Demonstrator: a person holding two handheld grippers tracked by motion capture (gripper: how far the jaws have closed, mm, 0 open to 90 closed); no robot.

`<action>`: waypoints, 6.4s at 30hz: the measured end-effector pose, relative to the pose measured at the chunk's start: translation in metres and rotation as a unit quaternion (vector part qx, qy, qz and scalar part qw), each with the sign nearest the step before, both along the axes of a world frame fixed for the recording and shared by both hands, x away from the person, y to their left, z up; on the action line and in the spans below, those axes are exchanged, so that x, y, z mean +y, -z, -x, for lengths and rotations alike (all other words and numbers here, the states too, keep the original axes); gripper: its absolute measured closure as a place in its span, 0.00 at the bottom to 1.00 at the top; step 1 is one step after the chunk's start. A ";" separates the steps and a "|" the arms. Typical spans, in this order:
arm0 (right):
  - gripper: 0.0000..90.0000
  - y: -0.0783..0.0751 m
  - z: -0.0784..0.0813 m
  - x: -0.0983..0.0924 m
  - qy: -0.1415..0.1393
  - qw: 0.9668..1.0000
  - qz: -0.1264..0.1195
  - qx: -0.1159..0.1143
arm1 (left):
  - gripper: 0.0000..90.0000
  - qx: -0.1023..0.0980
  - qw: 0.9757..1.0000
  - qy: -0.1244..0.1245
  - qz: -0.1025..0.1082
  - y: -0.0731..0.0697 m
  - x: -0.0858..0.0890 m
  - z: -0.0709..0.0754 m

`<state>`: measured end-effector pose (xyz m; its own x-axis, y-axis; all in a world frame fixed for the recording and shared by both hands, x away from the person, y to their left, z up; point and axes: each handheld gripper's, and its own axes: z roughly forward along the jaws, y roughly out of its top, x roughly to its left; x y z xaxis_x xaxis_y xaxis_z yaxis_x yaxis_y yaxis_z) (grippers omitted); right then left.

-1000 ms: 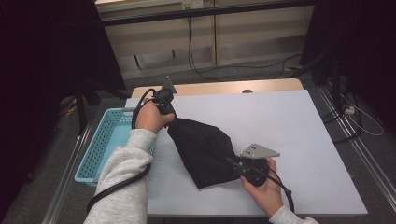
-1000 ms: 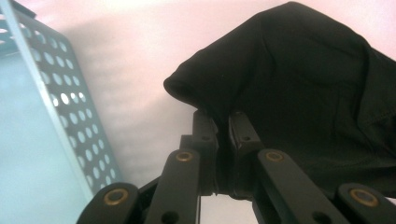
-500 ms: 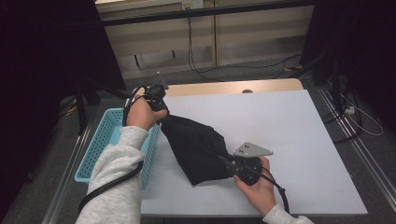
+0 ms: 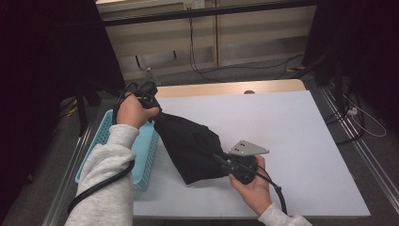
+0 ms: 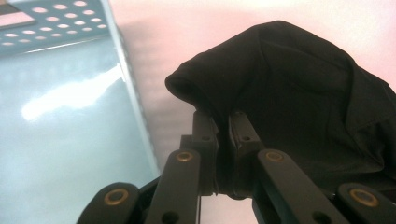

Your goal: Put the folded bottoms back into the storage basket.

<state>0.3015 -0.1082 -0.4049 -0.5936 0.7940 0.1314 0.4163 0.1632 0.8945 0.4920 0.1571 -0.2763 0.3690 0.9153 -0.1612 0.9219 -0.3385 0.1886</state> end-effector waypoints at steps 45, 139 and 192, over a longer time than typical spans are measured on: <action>0.90 -0.030 -0.023 0.045 -0.030 0.999 -0.039 -0.024 | 0.93 -0.008 0.998 -0.057 -0.038 -0.049 0.050 -0.006; 0.89 -0.033 -0.028 0.181 -0.121 0.990 -0.060 -0.030 | 0.93 -0.010 0.991 -0.124 -0.058 -0.056 0.174 -0.021; 0.18 -0.003 -0.036 0.015 -0.089 0.996 -0.001 -0.022 | 0.29 -0.115 0.993 -0.022 -0.013 0.019 0.128 0.005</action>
